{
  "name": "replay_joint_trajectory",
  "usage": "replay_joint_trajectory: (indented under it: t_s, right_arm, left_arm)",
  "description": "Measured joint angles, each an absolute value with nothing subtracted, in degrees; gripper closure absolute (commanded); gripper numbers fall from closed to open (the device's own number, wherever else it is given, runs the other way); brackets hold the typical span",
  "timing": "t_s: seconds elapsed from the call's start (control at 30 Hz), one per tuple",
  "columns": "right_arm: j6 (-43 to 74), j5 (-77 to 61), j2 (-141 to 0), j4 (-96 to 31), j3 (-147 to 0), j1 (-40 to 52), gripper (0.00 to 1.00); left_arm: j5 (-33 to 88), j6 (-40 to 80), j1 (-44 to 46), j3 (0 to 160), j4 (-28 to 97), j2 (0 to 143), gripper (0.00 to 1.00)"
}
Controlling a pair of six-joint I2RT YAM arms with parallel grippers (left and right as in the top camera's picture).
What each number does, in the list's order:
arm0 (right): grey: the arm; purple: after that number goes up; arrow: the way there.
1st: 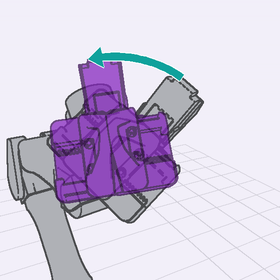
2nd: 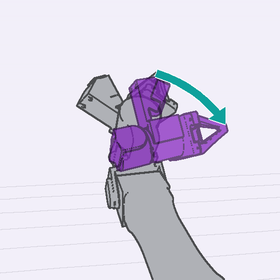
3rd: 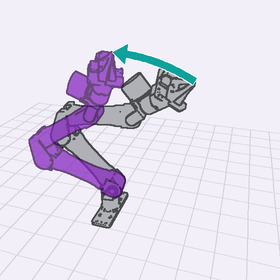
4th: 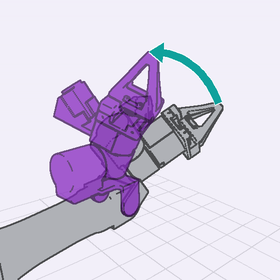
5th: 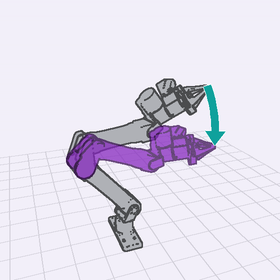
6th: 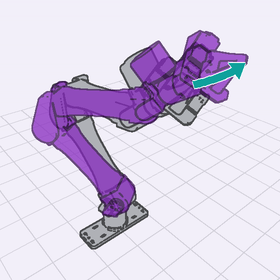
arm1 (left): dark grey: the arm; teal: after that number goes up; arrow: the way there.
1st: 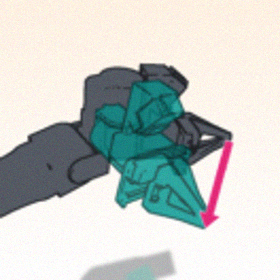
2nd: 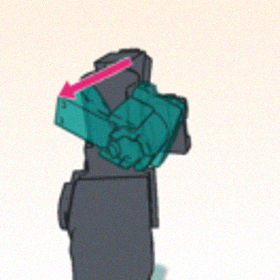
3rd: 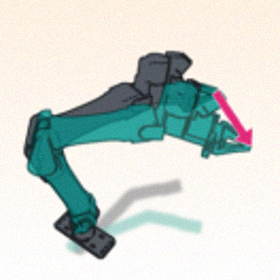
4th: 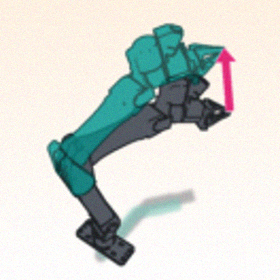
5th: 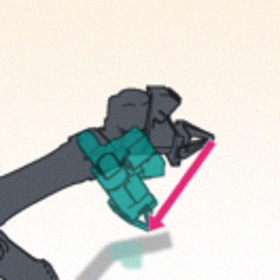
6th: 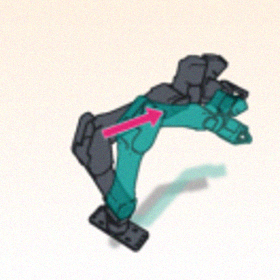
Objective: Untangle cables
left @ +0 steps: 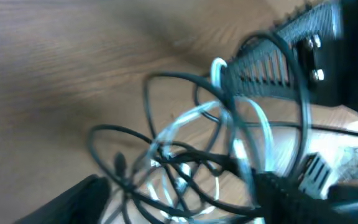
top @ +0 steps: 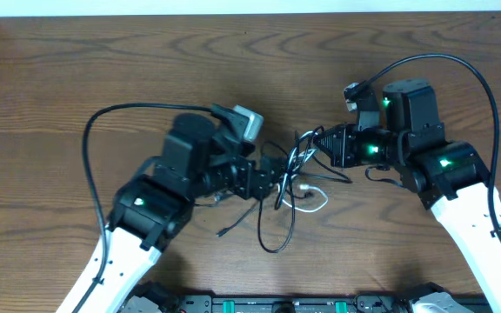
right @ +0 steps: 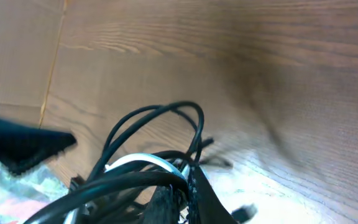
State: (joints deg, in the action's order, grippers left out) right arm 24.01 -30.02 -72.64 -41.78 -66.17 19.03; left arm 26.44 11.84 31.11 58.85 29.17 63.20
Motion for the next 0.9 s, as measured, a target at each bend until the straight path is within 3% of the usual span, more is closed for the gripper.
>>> replay_joint_trajectory:
  t_s: [0.03,0.1,0.23,0.27,0.33,0.37,0.4,0.43,0.57,0.9]
  right_arm:
    - [24.3,-29.8,-73.0,-41.8,-66.2,19.0,0.96]
    - [24.6,-29.5,-73.8,-41.8,-66.2,19.0,0.99]
    - [25.0,-28.7,-75.1,-42.3,-66.2,19.0,0.98]
    - [25.1,-28.6,-75.3,-42.5,-66.2,19.0,0.91]
    - [25.6,-28.4,-75.3,-42.8,-66.2,19.0,0.67]
    - [25.8,-28.2,-75.3,-43.2,-66.2,19.0,0.51]
    - [25.8,-27.7,-75.3,-43.9,-66.2,19.0,0.23]
    - [25.8,-27.2,-75.3,-45.1,-66.2,19.0,0.01]
    - [25.9,-25.4,-75.3,-50.8,-66.2,19.0,0.01]
    - [25.9,-24.4,-75.3,-51.5,-66.2,19.0,0.01]
  left_arm:
    - [25.6,11.7,32.4,58.8,28.9,64.0,0.71]
    - [24.2,11.3,35.1,58.8,28.1,66.3,0.92]
    - [20.6,10.7,38.1,58.8,27.2,71.0,0.92]
    - [19.4,10.9,38.4,58.8,27.1,72.6,0.92]
    - [17.6,11.4,38.6,58.8,27.1,74.8,0.92]
    - [16.7,11.8,38.6,58.8,27.1,76.1,0.92]
    - [15.9,12.3,38.6,58.8,27.1,77.1,0.92]
    - [15.4,12.8,38.6,58.8,27.1,78.0,0.92]
    - [14.0,13.9,38.7,58.8,27.0,79.5,0.92]
    - [13.1,14.8,38.7,58.8,26.9,79.4,0.92]
